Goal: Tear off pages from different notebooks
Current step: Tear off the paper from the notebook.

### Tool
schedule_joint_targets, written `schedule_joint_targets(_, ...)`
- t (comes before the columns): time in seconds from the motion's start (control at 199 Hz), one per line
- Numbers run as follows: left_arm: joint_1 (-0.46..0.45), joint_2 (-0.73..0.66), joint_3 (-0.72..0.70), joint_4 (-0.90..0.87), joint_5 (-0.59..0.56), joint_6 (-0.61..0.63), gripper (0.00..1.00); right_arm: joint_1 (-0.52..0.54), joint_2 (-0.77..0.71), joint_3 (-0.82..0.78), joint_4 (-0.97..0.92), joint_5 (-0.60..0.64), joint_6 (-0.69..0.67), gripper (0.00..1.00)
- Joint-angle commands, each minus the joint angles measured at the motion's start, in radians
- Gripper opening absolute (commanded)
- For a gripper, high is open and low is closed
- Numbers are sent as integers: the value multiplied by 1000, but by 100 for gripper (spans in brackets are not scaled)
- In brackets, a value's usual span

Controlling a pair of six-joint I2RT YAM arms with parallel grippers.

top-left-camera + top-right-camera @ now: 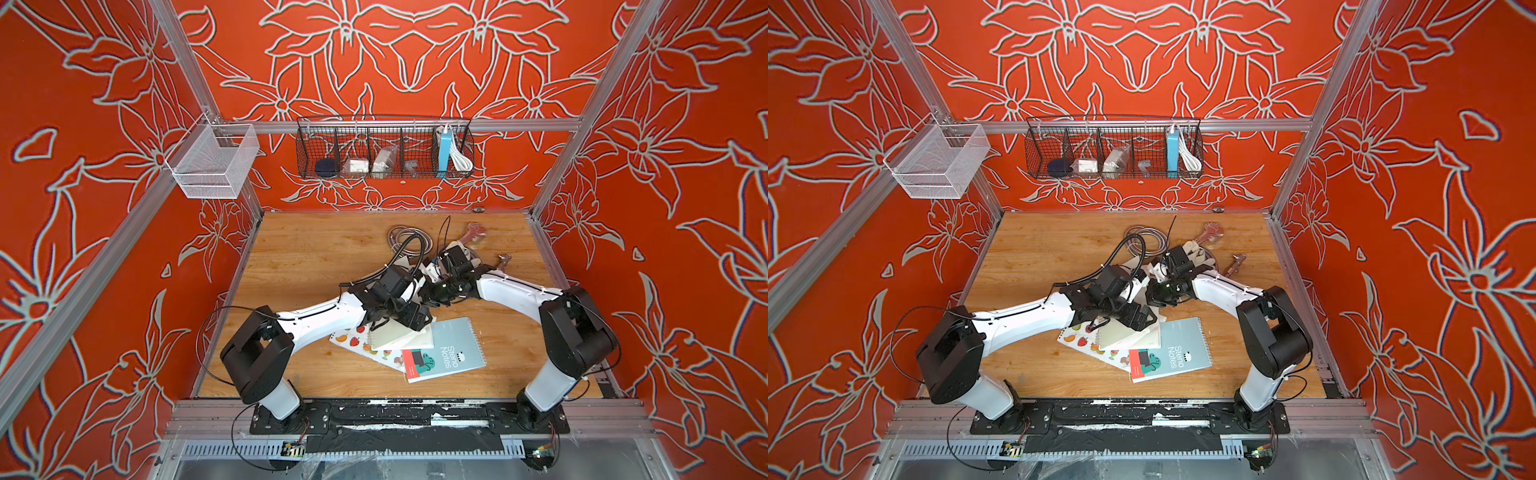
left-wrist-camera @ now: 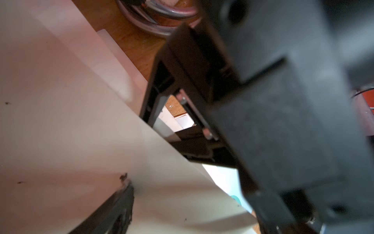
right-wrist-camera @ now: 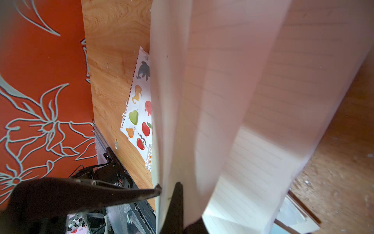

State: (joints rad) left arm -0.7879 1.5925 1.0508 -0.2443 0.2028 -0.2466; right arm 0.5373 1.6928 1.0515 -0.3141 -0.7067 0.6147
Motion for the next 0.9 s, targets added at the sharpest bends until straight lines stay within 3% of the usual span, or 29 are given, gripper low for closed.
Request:
schedule_joint_targets(0.0,-10,23,28,-35,-51,10,80,10,-37,18,-11,8,-21,0)
schedule_joint_targets(0.492,-10,-48,-2,-69,-168,24,6,12,-70,9,-39,32,-49,0)
schedule_joint_targets(0.557,-10,-58,-12,-72,-182,25,0,11,-72,5,-43,35,-55,0)
schedule_joint_targets(0.898,16,-200,-84,-91,-304,10,0,12,-65,1,-71,50,-81,0)
